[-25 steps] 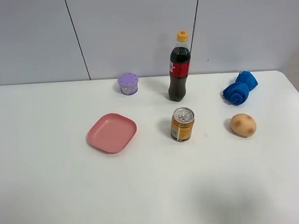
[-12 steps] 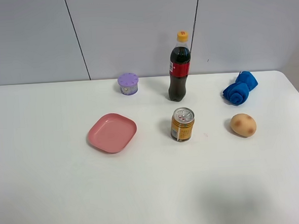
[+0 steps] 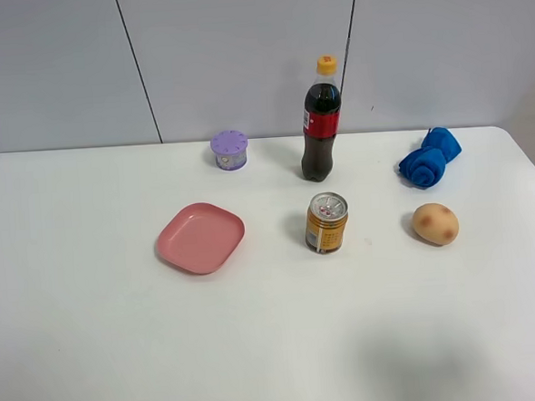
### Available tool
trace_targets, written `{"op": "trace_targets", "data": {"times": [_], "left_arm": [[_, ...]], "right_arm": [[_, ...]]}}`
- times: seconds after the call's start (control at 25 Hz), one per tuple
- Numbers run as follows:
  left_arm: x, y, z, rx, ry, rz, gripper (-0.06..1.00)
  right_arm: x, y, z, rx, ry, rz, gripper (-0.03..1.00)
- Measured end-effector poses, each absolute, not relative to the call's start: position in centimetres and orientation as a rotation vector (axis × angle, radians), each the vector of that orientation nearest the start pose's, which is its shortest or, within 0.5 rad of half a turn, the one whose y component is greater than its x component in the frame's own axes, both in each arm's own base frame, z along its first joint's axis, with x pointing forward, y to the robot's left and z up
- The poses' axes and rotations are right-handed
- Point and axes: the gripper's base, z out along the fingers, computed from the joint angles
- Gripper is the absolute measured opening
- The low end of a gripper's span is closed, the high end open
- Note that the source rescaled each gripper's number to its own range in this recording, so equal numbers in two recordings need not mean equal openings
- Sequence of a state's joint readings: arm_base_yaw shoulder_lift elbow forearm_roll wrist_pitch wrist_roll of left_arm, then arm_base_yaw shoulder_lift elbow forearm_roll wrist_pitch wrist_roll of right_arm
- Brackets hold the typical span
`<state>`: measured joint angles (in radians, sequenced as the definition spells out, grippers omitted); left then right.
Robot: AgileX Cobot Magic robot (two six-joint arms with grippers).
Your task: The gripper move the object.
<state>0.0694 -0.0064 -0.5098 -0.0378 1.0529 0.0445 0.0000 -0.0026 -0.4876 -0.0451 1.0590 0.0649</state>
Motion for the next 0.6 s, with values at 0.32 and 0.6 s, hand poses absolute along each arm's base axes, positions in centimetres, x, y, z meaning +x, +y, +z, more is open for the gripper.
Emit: {"op": "trace_targets", "data": {"times": [0.32, 0.6], "left_arm": [[-0.65, -0.35, 28.06, -0.023, 2.02, 0.027, 1.0], [-0.65, -0.35, 28.06, -0.023, 2.02, 0.027, 1.0]], "right_arm": [[-0.38, -0.36, 27.4, 0.068, 2.05, -0.014, 1.0], [-0.38, -0.36, 27.4, 0.068, 2.05, -0.014, 1.0]]}}
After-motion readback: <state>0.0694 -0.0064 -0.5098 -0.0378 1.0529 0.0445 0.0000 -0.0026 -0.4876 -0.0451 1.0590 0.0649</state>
